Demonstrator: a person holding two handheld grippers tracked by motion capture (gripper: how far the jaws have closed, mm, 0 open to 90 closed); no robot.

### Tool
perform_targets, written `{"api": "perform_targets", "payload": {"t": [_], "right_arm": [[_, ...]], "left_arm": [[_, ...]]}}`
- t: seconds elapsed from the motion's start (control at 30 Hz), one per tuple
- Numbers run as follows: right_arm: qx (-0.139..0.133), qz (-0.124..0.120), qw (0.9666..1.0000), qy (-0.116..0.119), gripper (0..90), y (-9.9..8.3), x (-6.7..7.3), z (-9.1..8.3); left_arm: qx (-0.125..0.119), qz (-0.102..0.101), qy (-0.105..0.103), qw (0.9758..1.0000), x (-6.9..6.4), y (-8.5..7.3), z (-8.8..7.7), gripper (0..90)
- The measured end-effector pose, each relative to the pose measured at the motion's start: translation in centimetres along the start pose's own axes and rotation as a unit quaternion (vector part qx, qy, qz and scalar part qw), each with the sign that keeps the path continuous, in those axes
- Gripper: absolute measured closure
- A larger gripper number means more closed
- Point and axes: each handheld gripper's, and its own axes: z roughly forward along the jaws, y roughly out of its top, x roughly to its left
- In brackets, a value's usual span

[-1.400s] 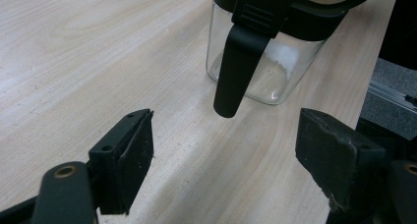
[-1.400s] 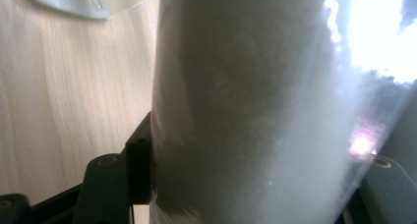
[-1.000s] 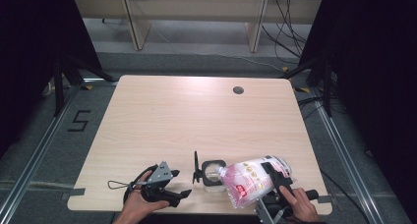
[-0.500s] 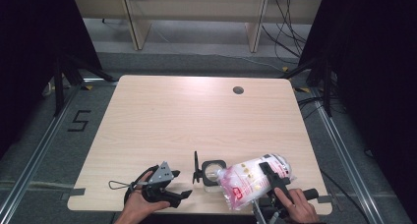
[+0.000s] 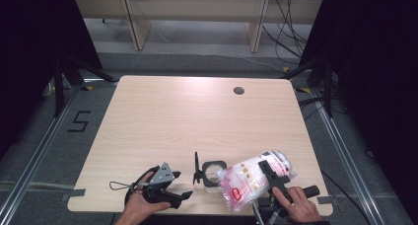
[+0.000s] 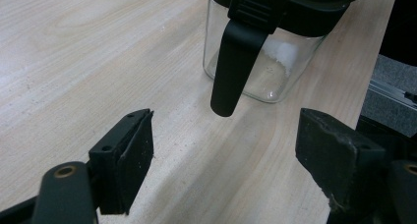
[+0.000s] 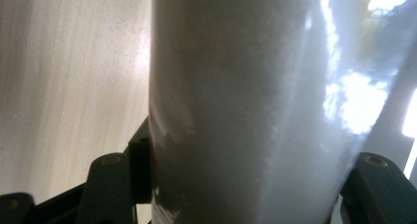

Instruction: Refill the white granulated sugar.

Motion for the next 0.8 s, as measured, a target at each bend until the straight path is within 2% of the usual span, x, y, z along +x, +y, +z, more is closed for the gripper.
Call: {"api": "perform_targets", "payload": {"t": [0.03,0.07,0.1,0.13,0.17,0.23,0.27,0.33,0.4,0.43,0.47,0.5,0.53,0.57,0.67,0.73,0.8], "right_arm": [[-0.006,-0.019,0.9998,-0.007,39.9,0.0,-0.3,0.1],[-0.002,-0.021,0.9998,-0.002,39.9,0.0,-0.4,0.0],[-0.005,-0.023,0.9997,-0.008,39.9,-0.1,-0.5,0.1],[0.001,-0.017,0.9998,0.0,39.9,-0.1,-0.5,0.0],[0.006,-0.02,0.9998,0.004,40.0,0.0,-0.5,-0.1],[-0.005,-0.031,0.9995,-0.002,40.0,0.0,-0.7,0.1],[-0.012,-0.029,0.9995,-0.01,40.0,-0.1,-0.6,0.2],[0.003,-0.014,0.9999,-0.004,40.0,-0.1,-0.4,0.0],[-0.009,-0.021,0.9996,-0.013,40.1,-0.2,-0.5,0.2],[-0.005,-0.029,0.9996,-0.004,40.1,-0.2,-0.6,0.2],[-0.003,-0.022,0.9998,-0.002,40.1,-0.2,-0.5,0.2],[-0.004,-0.028,0.9996,-0.007,40.2,-0.3,-0.6,0.3],[-0.009,-0.047,0.9987,-0.015,40.2,-0.2,-0.9,0.4],[-0.004,-0.054,0.9985,-0.011,40.2,-0.3,-1.0,0.4],[-0.009,-0.048,0.9986,-0.021,40.3,-0.3,-1.2,0.4],[-0.007,-0.065,0.9976,-0.024,40.3,-0.3,-1.5,0.3],[-0.005,-0.054,0.9984,-0.018,40.4,-0.3,-1.4,0.2]], "left_arm": [[-0.003,-0.008,0.001,1.0,-0.1,0.0,0.1,21.9],[-0.003,-0.022,0.0,0.9997,-0.2,-0.1,0.1,21.9],[0.002,-0.015,0.005,0.9999,-0.1,-0.1,0.0,21.9],[0.0,-0.002,0.001,1.0,0.0,0.0,0.1,21.9],[0.0,-0.001,0.001,1.0,0.0,0.0,0.1,21.9],[-0.001,-0.002,0.0,1.0,0.0,0.0,0.1,21.9],[0.0,-0.002,0.0,1.0,0.0,0.0,0.1,21.9],[0.0,-0.002,0.0,1.0,0.0,0.0,0.1,21.9],[0.0,-0.002,0.0,1.0,0.0,0.0,0.1,21.9],[0.0,-0.002,0.0,1.0,0.0,0.0,0.1,21.9],[0.0,-0.002,0.0,1.0,0.0,0.0,0.1,21.9],[0.0,-0.002,0.0,1.0,0.0,0.0,0.1,21.9],[0.003,0.002,0.002,1.0,0.1,0.0,0.1,21.9],[0.005,0.002,0.001,1.0,0.1,0.0,0.1,21.9],[0.005,0.002,0.002,1.0,0.1,0.0,0.1,21.9],[0.005,0.002,0.002,1.0,0.1,0.0,0.1,21.9],[0.0,-0.002,0.0,1.0,0.0,0.0,0.1,21.9]]}}
